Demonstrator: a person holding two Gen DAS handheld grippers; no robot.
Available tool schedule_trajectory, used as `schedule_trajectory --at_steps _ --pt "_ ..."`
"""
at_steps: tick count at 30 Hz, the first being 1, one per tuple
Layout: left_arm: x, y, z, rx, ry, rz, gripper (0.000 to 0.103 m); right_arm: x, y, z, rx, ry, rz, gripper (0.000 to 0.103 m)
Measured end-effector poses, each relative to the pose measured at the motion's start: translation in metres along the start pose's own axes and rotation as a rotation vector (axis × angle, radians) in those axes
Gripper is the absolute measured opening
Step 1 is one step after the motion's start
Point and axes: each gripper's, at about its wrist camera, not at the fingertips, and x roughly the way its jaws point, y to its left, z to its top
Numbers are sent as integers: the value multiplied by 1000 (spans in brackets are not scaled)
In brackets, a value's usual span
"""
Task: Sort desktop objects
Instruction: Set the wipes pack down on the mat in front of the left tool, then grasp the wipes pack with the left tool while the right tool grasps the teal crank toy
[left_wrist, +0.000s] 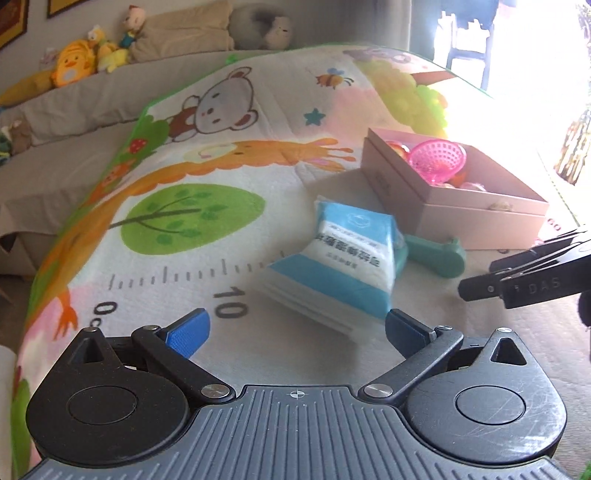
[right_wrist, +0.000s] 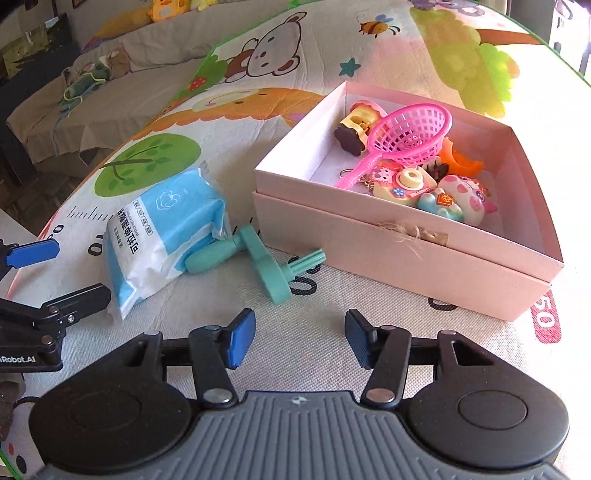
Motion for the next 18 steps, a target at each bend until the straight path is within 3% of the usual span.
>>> schedule_trajectory --at_steps 4,11,13,15,18 --pt "14 -21 3 30 27 -60 103 -6 -11 -9 21 -11 -49 55" --pt "36 -40 1 83 48 -8 100 -12 -21 -22 37 -40 -77 66" --pt "33 -40 2 89 30 12 83 -13 -22 -26 39 -54 -77 67" --pt "30 -40 4 88 27 14 58 -15 -22 -31 38 -69 -74 68" --pt "28 -43 5 105 31 27 35 -18 -24 -37 34 -88 -68 69"
